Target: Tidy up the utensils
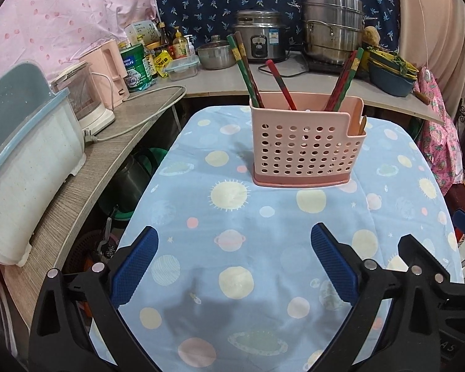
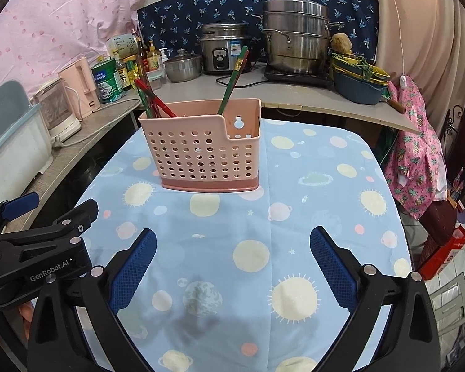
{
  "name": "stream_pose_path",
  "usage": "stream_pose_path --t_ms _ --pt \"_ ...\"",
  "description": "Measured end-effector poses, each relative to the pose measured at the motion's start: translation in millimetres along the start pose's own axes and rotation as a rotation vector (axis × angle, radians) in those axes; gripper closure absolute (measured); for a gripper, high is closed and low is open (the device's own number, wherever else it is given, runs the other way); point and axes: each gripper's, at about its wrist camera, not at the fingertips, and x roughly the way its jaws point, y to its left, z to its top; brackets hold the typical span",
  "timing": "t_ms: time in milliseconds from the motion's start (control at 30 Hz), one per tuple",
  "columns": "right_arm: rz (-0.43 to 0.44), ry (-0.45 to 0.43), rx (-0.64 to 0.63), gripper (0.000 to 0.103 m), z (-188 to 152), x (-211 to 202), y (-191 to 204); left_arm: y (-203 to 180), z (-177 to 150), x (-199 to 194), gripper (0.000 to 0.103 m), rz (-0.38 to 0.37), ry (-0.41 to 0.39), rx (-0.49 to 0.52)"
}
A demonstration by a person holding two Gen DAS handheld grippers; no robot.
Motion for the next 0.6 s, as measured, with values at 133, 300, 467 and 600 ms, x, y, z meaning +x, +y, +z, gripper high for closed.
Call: stream_pose_path --t_ms 133,300,467,600 --pt "0.002 0.009 0.000 0.007 1 3 1 1 -1 3 0.008 0.002 0.006 -0.006" --pt "-0.002 0.015 -0.006 0.007 0 7 3 2 -1 8 0.008 0.007 0.019 -0.006" --pt "-0.004 0.027 -0.006 0.007 0 12 3 1 -2 13 0.008 0.011 0.030 -0.010" --pt "-0.010 0.033 -0.009 0.007 1 15 2 0 -2 17 0.008 0.012 0.038 -0.010"
